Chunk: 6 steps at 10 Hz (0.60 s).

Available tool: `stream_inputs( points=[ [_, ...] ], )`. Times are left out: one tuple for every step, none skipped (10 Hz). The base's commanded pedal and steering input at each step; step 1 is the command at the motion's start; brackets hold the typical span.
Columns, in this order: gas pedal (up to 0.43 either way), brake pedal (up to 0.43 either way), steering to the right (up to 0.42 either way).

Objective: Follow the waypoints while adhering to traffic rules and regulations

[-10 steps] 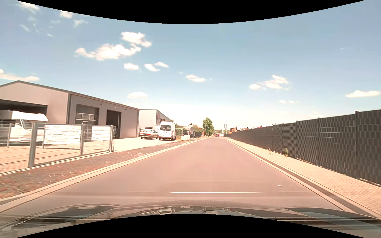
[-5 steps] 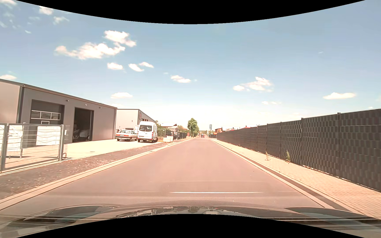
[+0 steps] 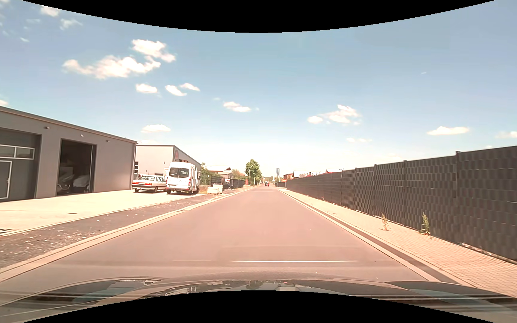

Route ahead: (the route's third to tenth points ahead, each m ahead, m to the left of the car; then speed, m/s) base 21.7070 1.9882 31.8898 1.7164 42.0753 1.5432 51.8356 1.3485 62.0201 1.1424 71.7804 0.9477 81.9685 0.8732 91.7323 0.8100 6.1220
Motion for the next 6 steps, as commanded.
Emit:
stream_inputs(
  points=[
    [0.209, 0.0, 0.007],
    [0.209, 0.0, 0.005],
    [0.209, 0.0, 0.004],
    [0.209, 0.0, 0.003],
    [0.209, 0.0, 0.0],
    [0.209, 0.0, -0.001]
  ],
)
